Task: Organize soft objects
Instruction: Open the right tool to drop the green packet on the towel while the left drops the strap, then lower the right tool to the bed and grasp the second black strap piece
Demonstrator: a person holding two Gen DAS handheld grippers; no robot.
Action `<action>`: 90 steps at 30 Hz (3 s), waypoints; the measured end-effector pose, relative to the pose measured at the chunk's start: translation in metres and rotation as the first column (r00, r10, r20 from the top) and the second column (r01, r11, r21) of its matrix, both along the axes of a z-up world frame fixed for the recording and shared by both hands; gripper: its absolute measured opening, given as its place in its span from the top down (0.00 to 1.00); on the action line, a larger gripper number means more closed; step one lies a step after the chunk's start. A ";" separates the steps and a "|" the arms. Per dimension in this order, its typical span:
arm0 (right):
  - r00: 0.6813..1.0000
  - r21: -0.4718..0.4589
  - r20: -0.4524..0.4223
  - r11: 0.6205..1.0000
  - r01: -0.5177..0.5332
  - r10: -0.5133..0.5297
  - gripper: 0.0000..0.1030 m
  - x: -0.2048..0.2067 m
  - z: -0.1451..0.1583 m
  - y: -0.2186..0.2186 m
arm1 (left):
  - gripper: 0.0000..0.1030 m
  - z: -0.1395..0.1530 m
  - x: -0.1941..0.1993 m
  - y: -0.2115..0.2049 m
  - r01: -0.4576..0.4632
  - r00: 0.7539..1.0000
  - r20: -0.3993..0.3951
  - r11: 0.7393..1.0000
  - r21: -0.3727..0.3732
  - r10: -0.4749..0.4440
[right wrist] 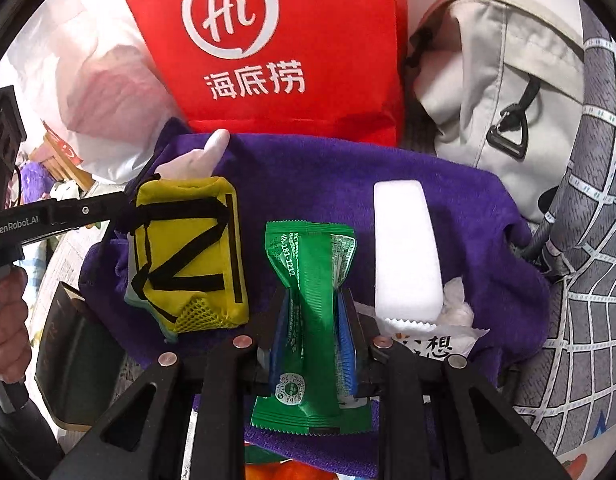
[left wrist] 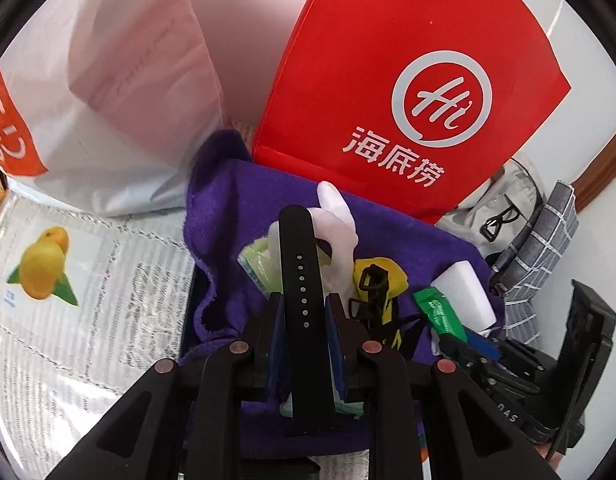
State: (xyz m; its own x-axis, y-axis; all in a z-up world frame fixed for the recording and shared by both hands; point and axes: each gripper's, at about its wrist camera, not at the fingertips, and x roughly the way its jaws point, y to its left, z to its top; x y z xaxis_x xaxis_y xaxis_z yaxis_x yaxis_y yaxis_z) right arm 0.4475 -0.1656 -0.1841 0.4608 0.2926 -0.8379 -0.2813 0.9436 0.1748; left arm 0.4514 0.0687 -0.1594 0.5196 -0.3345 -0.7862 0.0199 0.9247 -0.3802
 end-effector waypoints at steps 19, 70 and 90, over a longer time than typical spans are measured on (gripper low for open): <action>0.997 -0.048 0.076 0.999 -0.026 0.030 0.49 -0.011 0.011 0.014 | 0.69 -0.006 0.003 0.003 -0.016 0.999 -0.048 1.000 0.013 0.017; 0.991 -0.122 -0.009 0.983 -0.135 0.135 0.58 -0.287 -0.027 -0.019 | 0.49 0.118 -0.086 -0.071 0.182 0.949 0.250 0.981 0.060 -0.191; 0.999 -0.038 0.038 0.999 -0.002 0.003 0.81 -0.291 -0.013 -0.034 | 0.49 0.121 -0.105 -0.097 0.198 0.933 0.266 0.964 0.178 -0.241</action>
State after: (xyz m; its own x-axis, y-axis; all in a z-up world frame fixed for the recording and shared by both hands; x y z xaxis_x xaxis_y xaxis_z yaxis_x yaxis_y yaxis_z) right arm 0.1566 -0.1993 -0.1974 0.4915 0.2619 -0.8306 -0.2895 0.9486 0.1278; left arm 0.3459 -0.0284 -0.0384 0.6537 -0.3588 -0.6663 0.3158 0.9295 -0.1906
